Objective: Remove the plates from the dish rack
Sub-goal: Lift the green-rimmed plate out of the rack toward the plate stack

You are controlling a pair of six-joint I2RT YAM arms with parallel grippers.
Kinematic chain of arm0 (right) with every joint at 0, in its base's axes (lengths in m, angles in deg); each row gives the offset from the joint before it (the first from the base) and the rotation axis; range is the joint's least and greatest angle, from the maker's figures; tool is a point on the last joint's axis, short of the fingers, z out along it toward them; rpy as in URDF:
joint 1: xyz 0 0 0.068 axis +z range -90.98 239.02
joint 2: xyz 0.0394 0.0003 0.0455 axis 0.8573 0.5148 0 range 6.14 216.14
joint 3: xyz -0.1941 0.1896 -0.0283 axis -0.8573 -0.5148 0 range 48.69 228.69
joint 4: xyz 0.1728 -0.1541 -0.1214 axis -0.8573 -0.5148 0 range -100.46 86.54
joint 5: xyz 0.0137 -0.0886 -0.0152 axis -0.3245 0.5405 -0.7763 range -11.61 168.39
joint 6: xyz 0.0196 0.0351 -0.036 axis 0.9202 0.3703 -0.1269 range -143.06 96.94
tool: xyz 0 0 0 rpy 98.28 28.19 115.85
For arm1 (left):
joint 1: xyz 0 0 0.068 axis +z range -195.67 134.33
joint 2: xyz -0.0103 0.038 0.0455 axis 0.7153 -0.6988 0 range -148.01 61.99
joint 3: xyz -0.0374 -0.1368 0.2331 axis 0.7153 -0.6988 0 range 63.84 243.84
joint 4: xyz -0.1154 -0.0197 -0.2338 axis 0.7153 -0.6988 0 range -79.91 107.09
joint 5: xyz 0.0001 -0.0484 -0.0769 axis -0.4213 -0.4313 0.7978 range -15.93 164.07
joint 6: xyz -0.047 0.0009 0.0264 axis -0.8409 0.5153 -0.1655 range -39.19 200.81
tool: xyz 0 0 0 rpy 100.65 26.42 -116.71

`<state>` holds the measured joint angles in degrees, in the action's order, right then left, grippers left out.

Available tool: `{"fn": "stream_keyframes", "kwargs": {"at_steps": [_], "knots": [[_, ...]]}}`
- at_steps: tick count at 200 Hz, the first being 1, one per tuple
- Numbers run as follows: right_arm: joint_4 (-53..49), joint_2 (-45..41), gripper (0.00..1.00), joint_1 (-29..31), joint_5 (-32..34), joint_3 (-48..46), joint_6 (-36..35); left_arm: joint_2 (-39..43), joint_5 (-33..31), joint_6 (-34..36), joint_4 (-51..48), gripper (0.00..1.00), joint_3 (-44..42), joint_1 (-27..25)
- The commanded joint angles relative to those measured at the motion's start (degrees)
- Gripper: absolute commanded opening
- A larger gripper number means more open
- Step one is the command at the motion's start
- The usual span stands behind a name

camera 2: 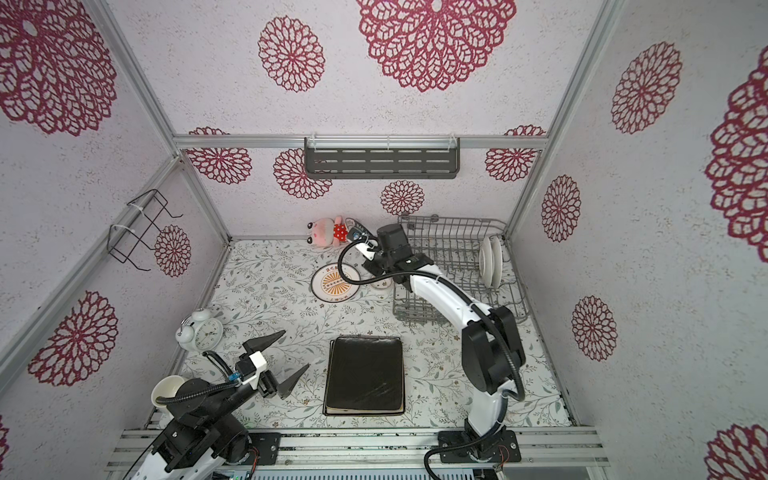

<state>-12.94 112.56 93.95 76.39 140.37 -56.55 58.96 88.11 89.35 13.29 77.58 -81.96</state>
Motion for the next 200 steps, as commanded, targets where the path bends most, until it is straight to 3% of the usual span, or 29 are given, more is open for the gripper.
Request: {"fn": "stream_keyframes", "kwargs": {"at_steps": [1, 27, 58, 200], "knots": [[2.91, 3.67, 0.0, 4.17, 11.46, 3.44, -11.94, 0.83, 0.29, 0.91, 0.28, 0.97, -0.31, 0.76], [5.17, 10.22, 0.0, 7.77, 19.6, 4.47, -19.79, 0.96, 0.5, 0.87, 0.28, 0.97, -0.3, 1.05], [10.16, 14.49, 0.0, 10.29, 23.01, 3.58, -24.58, 0.97, 0.77, 0.78, 0.41, 0.97, -0.3, 1.39], [14.77, 20.97, 0.0, 14.8, 24.68, 4.05, -28.45, 1.62, 1.59, 0.41, 0.45, 0.97, -0.45, 1.66]]}}
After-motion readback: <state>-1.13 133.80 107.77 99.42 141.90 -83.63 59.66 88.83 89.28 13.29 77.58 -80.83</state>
